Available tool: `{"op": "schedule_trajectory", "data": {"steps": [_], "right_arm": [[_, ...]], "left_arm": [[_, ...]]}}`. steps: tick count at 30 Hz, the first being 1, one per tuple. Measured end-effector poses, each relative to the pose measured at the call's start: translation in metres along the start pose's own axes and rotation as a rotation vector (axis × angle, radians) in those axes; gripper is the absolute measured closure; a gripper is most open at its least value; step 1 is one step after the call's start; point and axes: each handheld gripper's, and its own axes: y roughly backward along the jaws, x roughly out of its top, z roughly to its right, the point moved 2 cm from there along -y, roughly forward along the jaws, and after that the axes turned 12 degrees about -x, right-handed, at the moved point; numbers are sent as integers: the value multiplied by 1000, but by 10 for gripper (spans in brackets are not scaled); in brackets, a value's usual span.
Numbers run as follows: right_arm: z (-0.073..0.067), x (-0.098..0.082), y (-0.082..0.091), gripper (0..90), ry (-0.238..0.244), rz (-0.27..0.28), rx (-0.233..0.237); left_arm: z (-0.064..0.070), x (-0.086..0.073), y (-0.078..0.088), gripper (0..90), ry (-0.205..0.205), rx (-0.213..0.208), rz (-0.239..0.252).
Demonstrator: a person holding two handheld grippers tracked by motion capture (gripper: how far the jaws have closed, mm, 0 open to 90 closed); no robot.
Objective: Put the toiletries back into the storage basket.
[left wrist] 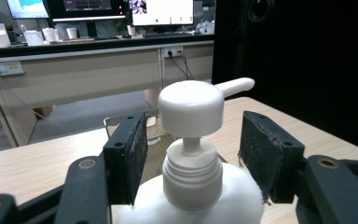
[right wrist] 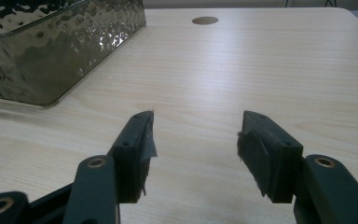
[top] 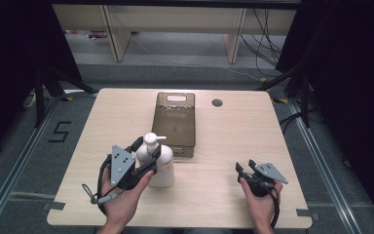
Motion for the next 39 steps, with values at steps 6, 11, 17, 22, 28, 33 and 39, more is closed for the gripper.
{"op": "schedule_trajectory", "data": {"steps": [6, 11, 17, 22, 28, 33, 39], "right_arm": [[-1, 0, 0, 449, -13, -8, 8], [-2, -1, -1, 447, -37, -19, -5], [0, 0, -1, 445, -29, -27, 18], [-3, 0, 0, 444, -57, -45, -2], [-2, 0, -1, 443, -38, -43, -4], [-1, 0, -1, 443, -29, -35, -5], [-2, -1, -2, 443, -33, -43, -12]], "left_arm": [[-3, 2, -3, 450, 1, 2, -10], [-3, 5, -7, 478, 7, -5, -10], [-2, 7, -10, 535, 2, -5, -13], [-3, 8, -10, 578, 5, 9, -15], [-2, 9, -10, 584, 7, 16, -27], [-1, 10, -9, 587, 16, 18, -29], [-1, 9, -8, 589, 19, 15, -26]]}}
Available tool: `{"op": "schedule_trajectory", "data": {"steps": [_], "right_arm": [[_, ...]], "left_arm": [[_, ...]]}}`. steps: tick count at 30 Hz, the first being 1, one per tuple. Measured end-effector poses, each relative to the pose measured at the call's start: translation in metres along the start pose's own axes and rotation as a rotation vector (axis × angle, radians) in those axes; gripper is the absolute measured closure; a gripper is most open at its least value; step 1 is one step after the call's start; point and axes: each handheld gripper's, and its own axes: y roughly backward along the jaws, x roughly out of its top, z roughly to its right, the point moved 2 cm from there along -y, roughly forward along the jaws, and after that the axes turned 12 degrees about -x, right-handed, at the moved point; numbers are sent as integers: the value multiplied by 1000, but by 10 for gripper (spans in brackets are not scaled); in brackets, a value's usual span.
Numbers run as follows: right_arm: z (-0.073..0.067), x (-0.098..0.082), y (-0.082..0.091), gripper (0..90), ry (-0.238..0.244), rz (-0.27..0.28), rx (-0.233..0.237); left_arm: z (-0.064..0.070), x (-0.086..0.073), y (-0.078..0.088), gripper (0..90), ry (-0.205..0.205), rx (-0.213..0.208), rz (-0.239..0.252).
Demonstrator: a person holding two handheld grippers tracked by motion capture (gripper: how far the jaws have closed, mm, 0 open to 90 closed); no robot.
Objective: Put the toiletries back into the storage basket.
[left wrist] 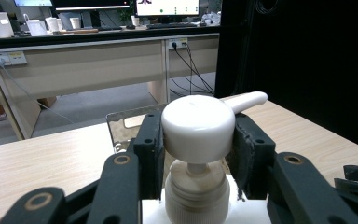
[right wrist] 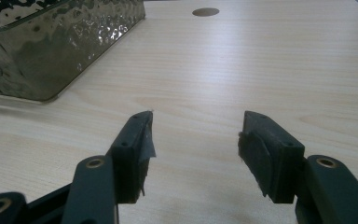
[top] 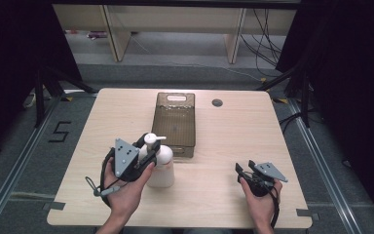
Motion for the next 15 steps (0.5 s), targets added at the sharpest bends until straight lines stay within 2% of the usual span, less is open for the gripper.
{"op": "schedule_trajectory", "data": {"steps": [2, 5, 6, 7, 9, 15], "right_arm": [[-1, 0, 0, 443, -12, 3, 14], [3, 1, 0, 443, 37, 12, 4], [2, 1, -1, 443, 33, 9, 0], [0, 0, 0, 443, 1, -2, 3], [-1, 0, 1, 443, -10, 1, 13], [-1, 0, 1, 443, -14, 3, 16]], "left_arm": [[0, 0, 0, 589, 0, -2, 0], [1, 0, 0, 590, 2, -5, 2], [1, 0, 0, 590, 3, -7, 4], [1, 0, 0, 590, 6, -9, 4], [1, 0, 0, 591, 10, -12, 9], [2, 6, 2, 591, 12, -18, 32]]}}
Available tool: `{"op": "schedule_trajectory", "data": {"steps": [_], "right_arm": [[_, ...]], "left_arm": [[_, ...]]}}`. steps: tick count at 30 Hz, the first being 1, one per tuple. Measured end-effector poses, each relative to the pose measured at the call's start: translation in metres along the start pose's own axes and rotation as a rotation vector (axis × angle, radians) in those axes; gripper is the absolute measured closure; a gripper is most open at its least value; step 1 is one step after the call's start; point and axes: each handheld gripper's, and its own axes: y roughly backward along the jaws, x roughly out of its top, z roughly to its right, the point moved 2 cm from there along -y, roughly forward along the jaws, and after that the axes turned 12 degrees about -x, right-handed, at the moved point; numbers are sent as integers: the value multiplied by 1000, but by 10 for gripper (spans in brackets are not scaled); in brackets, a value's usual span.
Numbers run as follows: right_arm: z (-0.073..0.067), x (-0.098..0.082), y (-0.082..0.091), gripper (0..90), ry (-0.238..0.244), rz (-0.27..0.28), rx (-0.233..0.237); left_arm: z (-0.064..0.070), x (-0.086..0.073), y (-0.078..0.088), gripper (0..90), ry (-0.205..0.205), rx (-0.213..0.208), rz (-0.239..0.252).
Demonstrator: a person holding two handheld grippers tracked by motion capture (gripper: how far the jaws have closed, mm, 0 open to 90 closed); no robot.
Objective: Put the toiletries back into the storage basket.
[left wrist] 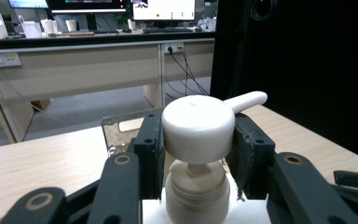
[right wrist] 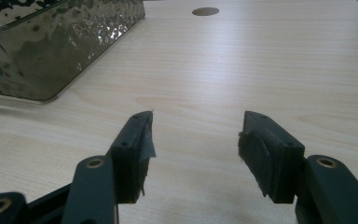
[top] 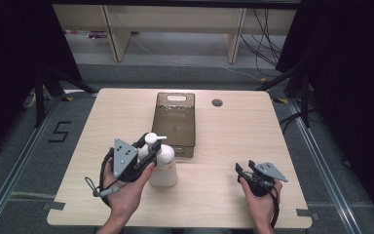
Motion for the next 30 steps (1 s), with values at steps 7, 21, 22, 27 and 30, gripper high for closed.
{"op": "schedule_trajectory", "data": {"steps": [7, 21, 22, 27, 30], "right_arm": [[0, 0, 0, 443, -1, -3, 1], [0, 0, 0, 443, -1, 0, 5], [0, 0, -1, 443, -8, 5, 6], [3, 0, -2, 443, 30, 11, 15], [3, 0, -2, 443, 30, 12, 14]], "left_arm": [[0, 16, 3, 591, -19, 5, 53], [-4, 35, 1, 590, -48, 14, 120], [-4, 35, 1, 590, -48, 14, 120], [-4, 44, -2, 590, -57, 12, 130], [-5, 47, -4, 590, -61, 17, 135]]}}
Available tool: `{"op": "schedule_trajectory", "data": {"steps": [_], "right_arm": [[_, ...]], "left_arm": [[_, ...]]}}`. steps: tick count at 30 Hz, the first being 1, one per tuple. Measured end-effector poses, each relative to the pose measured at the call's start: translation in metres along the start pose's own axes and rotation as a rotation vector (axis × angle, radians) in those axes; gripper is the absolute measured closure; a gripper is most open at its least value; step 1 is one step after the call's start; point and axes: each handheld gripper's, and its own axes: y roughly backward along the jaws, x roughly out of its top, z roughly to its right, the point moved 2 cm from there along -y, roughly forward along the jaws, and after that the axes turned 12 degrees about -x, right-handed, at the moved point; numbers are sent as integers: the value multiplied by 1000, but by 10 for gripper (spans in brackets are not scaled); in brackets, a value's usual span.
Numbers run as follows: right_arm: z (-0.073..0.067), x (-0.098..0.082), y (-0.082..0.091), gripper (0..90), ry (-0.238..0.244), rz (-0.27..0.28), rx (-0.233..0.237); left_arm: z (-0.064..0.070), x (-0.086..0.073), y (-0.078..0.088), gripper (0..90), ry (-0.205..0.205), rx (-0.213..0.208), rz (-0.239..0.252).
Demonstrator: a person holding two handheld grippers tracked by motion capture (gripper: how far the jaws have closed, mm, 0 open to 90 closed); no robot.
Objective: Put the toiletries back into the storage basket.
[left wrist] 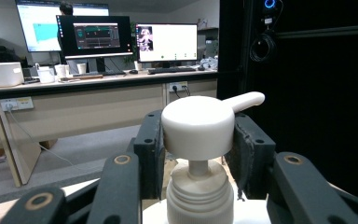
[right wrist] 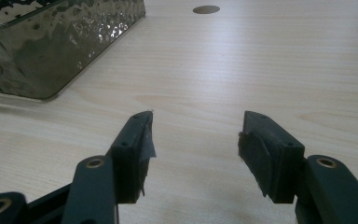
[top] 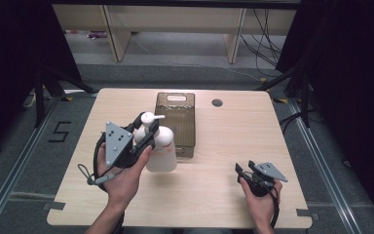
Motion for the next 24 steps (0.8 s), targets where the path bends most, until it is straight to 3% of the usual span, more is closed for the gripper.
{"op": "schedule_trajectory", "data": {"steps": [2, 3, 4, 9, 12, 13, 17, 24], "right_arm": [[-1, 0, 1, 444, -12, -5, -3], [0, 0, 2, 443, 5, -6, -17], [-3, 0, 2, 443, -32, -11, -13], [-1, 0, 1, 444, 2, -1, -16], [-1, 0, 2, 444, -3, -4, -12], [-4, 0, 2, 444, -39, -13, -11], [-4, 0, 2, 443, -48, -16, -10], [-1, 0, 1, 444, 4, -1, -15]], "left_arm": [[-1, 1, -2, 590, 0, 0, 4], [-1, 2, -3, 590, 0, 1, 5], [-1, 2, -3, 590, 0, 1, 5], [-4, 6, -7, 590, -7, 4, 17], [-7, 11, -9, 590, -10, 8, 29], [-7, 12, -10, 590, -10, 10, 31], [-9, 16, -13, 590, -10, 13, 40], [-14, 22, -20, 590, -15, 19, 50]]}}
